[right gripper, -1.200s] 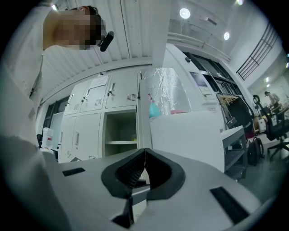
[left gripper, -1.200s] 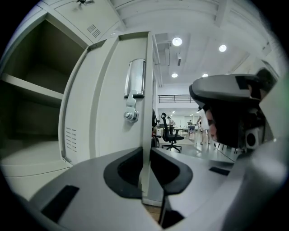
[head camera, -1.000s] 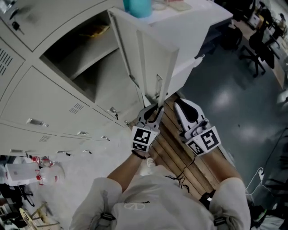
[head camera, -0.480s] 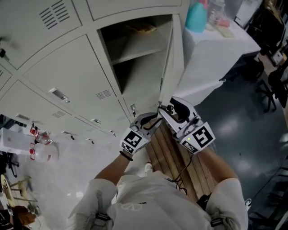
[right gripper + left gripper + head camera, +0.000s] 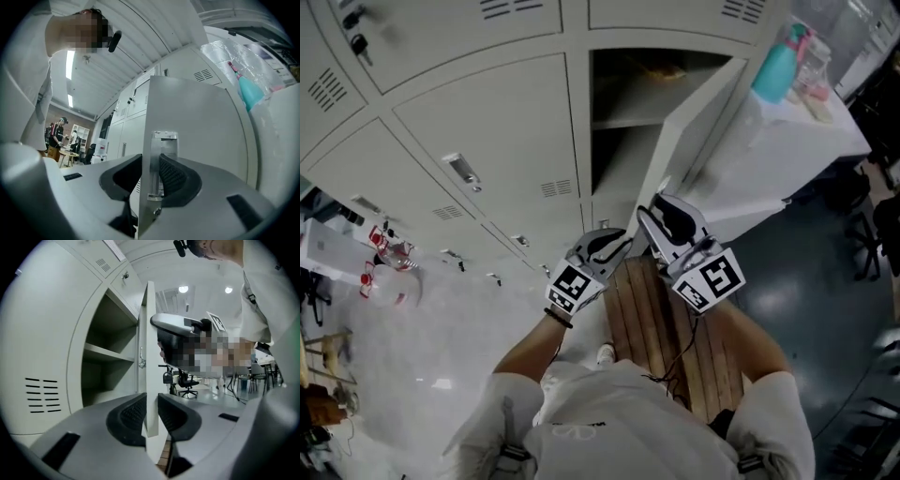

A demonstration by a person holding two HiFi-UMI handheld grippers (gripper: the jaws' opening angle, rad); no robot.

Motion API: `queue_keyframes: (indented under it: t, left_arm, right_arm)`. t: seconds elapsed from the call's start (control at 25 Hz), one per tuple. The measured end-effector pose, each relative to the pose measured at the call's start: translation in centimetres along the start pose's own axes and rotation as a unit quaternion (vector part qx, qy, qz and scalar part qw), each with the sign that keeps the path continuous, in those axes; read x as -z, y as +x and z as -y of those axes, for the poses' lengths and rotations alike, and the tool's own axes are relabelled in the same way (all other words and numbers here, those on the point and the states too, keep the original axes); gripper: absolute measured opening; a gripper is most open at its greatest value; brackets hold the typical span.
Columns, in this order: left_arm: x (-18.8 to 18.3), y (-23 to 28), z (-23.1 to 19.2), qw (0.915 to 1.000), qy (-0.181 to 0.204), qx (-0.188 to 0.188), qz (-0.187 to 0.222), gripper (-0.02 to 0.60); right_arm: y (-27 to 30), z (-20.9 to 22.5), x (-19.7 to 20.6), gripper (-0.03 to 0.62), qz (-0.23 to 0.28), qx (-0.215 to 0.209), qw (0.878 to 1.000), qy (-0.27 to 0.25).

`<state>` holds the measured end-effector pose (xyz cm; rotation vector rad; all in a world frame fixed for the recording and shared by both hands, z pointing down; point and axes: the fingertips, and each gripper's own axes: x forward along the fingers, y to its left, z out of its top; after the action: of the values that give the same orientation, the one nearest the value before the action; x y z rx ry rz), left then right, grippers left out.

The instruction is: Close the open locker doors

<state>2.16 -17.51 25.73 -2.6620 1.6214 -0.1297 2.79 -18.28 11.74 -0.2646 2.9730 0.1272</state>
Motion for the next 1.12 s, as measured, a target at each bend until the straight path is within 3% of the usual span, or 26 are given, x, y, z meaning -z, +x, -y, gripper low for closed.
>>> queue_keyframes:
  t: [0.24,0.56,0.88,1.12]
  left_arm:
    - [-0.8,-3.1,-2.8,0.9951,0.033,-0.092,0.015,0.010]
    - [-3.2,0.1,-7.3,0.9842,0.031,-0.174,0.018,0.005]
    - [-3.3,2.2,-11.4,0.9724,0.012,-0.233,0.004,0.004]
    - [-3.3,2.8,-13.3,0.9692,0.010,-0.246,0.006,0.005]
  right_arm:
    - [4.1,0.4,0.6,0.115,0.005,-0.012,1.000,-0.004]
    - [8.7,1.7,1.4,0.106,0.013,-0.011,1.000,-0.009]
    - [11.5,3.1,1.9,0.095,0.019,-0.004,1.000,-0.006]
    - [12.9,4.3,2.2,0.067,0.024,0.009,1.000,0.004]
